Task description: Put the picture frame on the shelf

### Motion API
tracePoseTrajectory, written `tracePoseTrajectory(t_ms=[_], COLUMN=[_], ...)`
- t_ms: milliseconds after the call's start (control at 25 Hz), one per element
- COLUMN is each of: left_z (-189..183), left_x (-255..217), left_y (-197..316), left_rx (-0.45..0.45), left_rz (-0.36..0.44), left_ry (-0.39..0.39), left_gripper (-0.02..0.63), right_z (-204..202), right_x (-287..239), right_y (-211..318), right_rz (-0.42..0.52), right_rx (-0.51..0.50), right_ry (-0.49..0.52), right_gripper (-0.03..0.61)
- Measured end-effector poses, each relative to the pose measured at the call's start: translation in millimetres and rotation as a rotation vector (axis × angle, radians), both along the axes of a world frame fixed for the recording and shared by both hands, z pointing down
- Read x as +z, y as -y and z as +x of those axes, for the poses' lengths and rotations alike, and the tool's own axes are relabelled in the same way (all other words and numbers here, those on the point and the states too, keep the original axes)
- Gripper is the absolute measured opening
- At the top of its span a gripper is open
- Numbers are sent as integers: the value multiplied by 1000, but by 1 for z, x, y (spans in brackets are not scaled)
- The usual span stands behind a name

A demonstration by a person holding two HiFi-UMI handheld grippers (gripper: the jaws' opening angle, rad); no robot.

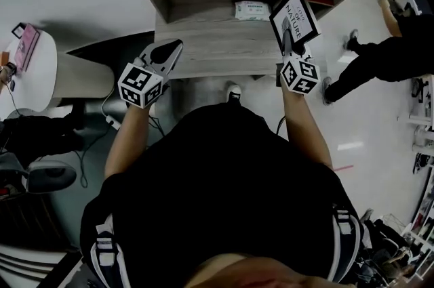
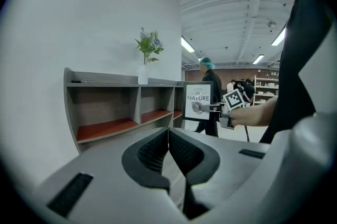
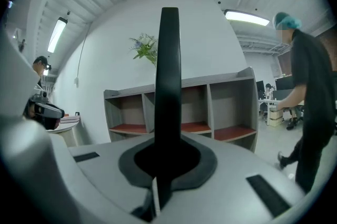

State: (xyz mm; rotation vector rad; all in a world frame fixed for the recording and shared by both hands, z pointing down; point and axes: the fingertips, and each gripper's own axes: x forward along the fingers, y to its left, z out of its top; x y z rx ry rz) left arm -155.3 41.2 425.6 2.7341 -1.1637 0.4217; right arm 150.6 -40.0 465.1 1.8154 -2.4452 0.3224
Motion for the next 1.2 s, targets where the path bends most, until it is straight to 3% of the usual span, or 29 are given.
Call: tracePoseTrajectory(t_ms=[1200], left_z=[31], left_x=[26], left_y=[118], left_rx=[-40], left_rz=[-73], left_ry=[2], left_gripper=[20], right_z=[22], right_x=[15], right_y=[129], right_rz=[-37], right_rx=[-43], right_ry=[20], right_gripper=[23])
